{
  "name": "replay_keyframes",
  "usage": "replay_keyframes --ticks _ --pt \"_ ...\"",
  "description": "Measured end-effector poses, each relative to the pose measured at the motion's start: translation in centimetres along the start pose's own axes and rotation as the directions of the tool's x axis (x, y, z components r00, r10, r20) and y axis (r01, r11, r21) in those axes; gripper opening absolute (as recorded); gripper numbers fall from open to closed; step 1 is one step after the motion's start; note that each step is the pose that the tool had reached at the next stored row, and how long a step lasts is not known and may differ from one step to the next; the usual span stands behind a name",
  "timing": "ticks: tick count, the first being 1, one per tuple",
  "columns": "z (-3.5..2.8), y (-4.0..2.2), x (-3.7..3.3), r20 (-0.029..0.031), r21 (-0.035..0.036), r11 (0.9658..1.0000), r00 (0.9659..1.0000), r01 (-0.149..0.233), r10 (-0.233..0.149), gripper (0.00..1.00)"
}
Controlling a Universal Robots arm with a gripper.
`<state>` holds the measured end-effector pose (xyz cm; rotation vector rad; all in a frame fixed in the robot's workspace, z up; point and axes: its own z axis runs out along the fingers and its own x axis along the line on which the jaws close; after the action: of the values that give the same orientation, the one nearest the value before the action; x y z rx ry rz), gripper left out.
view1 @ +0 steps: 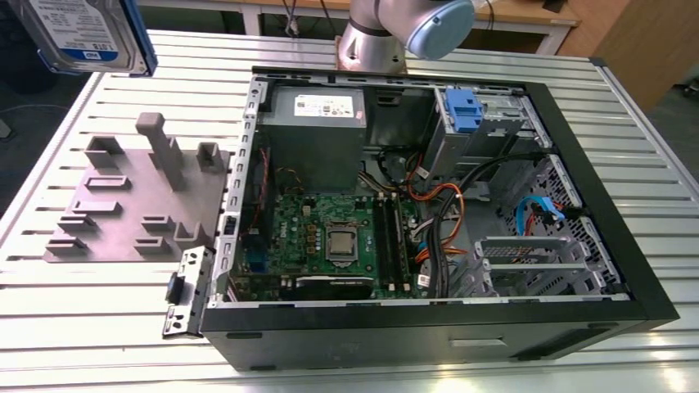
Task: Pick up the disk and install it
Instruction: 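Pick up the disk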
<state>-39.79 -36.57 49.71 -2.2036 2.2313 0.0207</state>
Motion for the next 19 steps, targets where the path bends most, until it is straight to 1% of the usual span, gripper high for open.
replay_keyframes --ticks 12,16,19 --pt "0.0 -0.52 -0.01 0.0 0.0 1.0 1.0 0.0 0.0 0.37" --pt "-0.01 -0.58 0.03 -0.0002 -0.0001 1.0 1.0 0.0 0.0 0.37" --pt "0.0 -0.58 0.22 -0.0001 0.0 1.0 1.0 0.0 0.0 0.37"
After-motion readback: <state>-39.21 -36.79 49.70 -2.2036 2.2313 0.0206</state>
